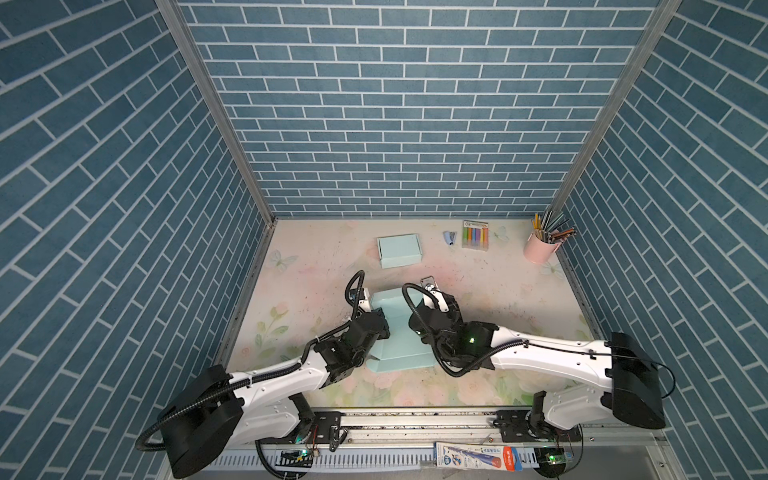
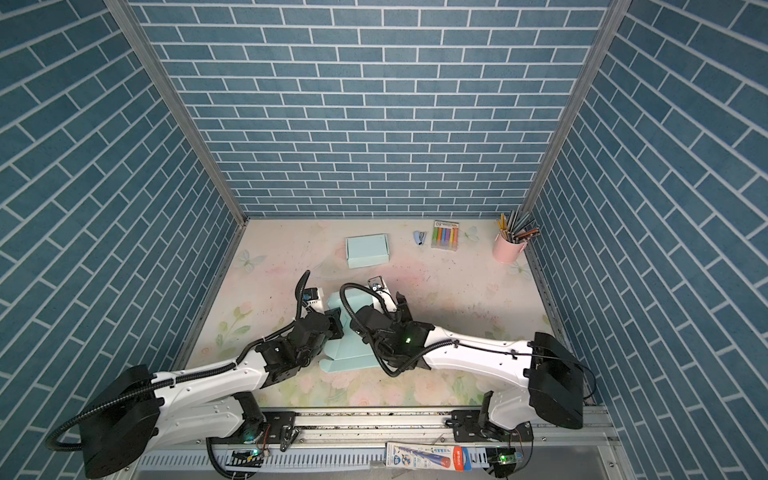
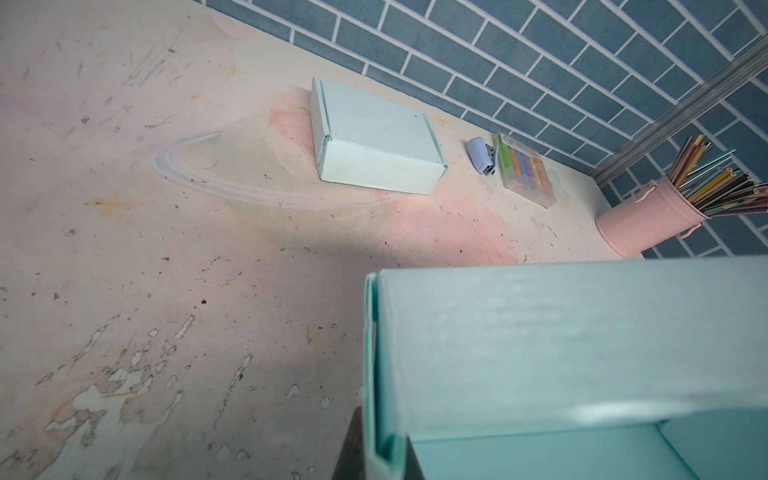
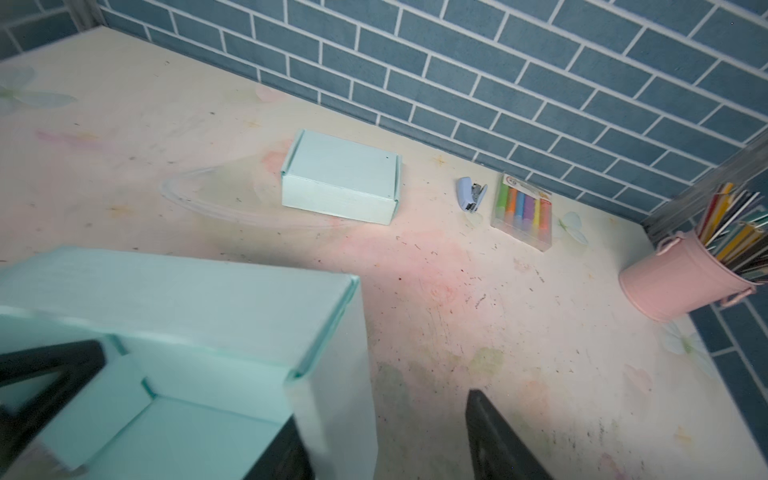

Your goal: Fold the paper box

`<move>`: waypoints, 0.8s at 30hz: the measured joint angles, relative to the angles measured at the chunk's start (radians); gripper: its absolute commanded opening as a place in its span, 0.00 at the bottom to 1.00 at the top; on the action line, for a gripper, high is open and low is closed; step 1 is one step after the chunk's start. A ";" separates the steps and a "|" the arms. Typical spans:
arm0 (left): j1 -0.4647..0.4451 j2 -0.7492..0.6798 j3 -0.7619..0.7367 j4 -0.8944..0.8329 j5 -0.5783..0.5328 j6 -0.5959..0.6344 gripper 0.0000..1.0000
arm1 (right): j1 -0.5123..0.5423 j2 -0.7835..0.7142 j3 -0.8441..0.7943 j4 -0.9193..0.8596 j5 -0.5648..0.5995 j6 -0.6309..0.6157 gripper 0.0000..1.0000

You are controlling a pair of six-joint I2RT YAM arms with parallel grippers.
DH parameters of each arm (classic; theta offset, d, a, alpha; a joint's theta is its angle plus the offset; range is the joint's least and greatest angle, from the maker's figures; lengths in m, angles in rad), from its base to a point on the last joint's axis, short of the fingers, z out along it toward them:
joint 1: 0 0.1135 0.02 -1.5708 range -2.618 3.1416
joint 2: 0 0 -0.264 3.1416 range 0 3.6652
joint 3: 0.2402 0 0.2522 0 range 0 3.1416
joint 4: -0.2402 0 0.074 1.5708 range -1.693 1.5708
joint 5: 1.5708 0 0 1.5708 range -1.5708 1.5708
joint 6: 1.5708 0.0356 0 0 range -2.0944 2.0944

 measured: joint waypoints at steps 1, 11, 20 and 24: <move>0.000 0.000 0.000 0.001 -0.005 0.012 0.00 | 0.009 -0.023 -0.005 0.010 -0.022 0.000 0.61; 0.000 -0.039 -0.102 0.220 0.105 0.326 0.00 | -0.073 -0.425 -0.127 0.110 -0.423 0.003 0.67; -0.034 -0.074 -0.179 0.397 0.347 0.524 0.02 | -0.534 -0.414 -0.180 0.203 -0.880 0.028 0.63; -0.037 -0.031 -0.176 0.431 0.395 0.561 0.04 | -0.542 -0.227 -0.259 0.267 -1.046 0.037 0.61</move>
